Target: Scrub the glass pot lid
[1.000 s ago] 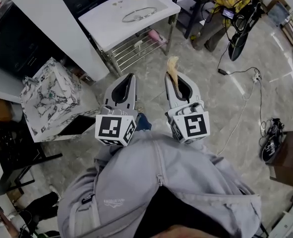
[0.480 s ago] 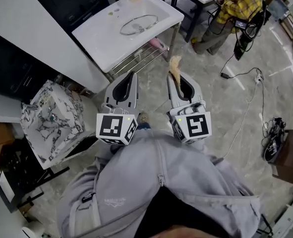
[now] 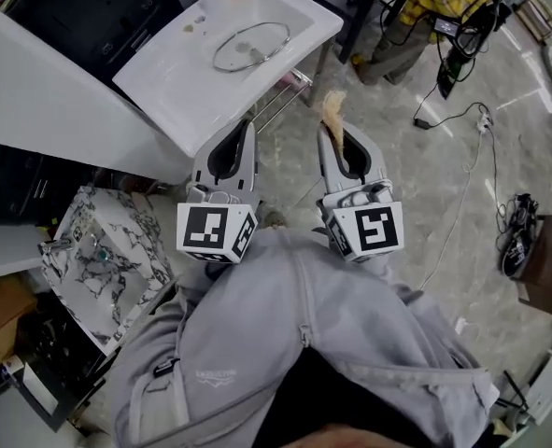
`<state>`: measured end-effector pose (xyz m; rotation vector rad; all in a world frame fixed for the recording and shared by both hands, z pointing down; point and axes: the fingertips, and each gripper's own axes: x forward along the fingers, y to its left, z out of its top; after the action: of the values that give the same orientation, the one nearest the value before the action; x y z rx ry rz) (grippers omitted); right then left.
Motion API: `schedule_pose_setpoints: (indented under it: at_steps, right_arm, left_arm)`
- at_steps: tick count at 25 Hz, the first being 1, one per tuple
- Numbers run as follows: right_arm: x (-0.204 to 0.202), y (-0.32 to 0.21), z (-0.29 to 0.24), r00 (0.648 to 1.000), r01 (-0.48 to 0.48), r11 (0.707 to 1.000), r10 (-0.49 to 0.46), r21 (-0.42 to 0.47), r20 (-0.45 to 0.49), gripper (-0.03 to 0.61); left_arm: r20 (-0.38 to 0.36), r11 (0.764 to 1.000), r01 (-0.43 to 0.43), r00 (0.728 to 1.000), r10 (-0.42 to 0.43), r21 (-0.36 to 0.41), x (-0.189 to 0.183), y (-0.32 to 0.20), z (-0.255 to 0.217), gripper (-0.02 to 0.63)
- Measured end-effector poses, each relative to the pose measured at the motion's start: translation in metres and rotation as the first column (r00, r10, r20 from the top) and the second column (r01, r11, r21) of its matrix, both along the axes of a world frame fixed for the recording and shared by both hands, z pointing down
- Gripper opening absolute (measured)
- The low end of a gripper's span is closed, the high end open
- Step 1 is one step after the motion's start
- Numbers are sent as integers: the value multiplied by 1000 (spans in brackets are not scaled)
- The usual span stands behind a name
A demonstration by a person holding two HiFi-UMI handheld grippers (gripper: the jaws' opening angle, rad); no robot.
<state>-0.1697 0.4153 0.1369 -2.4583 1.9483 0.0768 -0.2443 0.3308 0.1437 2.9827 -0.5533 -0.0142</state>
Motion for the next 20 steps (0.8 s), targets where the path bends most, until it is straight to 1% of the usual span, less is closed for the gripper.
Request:
schedule_pose_setpoints:
  at_steps: [4, 9, 14, 20]
  right_arm:
    - [13, -15, 6, 1000, -22, 999, 22, -26, 6, 35]
    - [20, -45, 6, 1000, 11, 999, -11, -31, 5, 35]
    - [33, -81, 7, 997, 76, 996, -77, -37, -1, 35]
    - [68, -130, 7, 984, 175, 984, -175, -35, -13, 35]
  left_arm:
    - [1, 1000, -13, 1000, 13, -23, 10, -17, 8, 8]
    - [3, 999, -4, 1000, 4, -36, 17, -40, 11, 8]
    - [7, 997, 54, 999, -54, -60, 27, -72, 14, 8]
    - [1, 985, 161, 987, -162, -59, 51, -113, 15, 8]
